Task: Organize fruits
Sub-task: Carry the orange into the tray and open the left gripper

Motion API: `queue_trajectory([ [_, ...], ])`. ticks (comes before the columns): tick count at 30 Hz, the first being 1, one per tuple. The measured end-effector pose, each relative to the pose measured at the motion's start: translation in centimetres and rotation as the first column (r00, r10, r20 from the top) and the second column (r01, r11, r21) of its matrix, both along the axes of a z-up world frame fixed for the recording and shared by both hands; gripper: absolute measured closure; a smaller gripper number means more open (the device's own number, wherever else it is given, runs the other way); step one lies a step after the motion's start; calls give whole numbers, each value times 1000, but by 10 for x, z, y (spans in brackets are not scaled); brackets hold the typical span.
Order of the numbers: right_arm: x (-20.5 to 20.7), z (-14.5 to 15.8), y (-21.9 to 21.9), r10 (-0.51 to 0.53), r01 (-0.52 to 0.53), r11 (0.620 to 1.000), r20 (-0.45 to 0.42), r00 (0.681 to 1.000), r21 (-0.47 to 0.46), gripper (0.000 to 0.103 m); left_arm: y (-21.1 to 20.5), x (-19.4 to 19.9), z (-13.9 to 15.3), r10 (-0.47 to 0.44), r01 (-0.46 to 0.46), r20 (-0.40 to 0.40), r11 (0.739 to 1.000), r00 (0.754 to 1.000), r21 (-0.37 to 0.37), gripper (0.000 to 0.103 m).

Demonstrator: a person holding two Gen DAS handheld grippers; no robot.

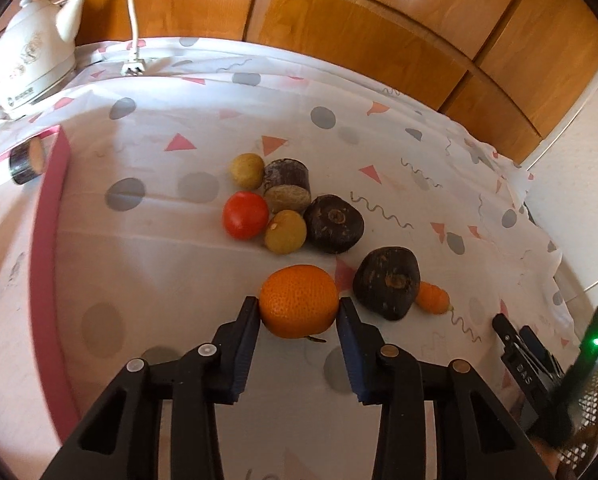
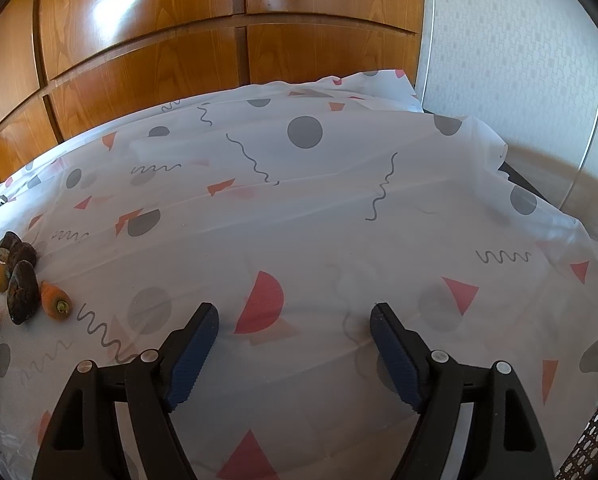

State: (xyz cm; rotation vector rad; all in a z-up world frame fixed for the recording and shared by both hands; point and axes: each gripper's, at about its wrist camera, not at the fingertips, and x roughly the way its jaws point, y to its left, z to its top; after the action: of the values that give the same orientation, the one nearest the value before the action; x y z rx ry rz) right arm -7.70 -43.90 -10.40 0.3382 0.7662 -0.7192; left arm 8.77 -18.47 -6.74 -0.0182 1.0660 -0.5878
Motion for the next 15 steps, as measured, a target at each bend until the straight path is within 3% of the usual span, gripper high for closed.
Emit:
queue_trajectory([
  [10,0,0,1,1,-1,1000,-3,1000,-2,23,42,-16,28,39,-36,36,997,999,-63,64],
  [15,-1,0,1,1,-1,1000,-5,1000,-4,23,79,-17,44,107,-101,45,988,993,-119,64],
])
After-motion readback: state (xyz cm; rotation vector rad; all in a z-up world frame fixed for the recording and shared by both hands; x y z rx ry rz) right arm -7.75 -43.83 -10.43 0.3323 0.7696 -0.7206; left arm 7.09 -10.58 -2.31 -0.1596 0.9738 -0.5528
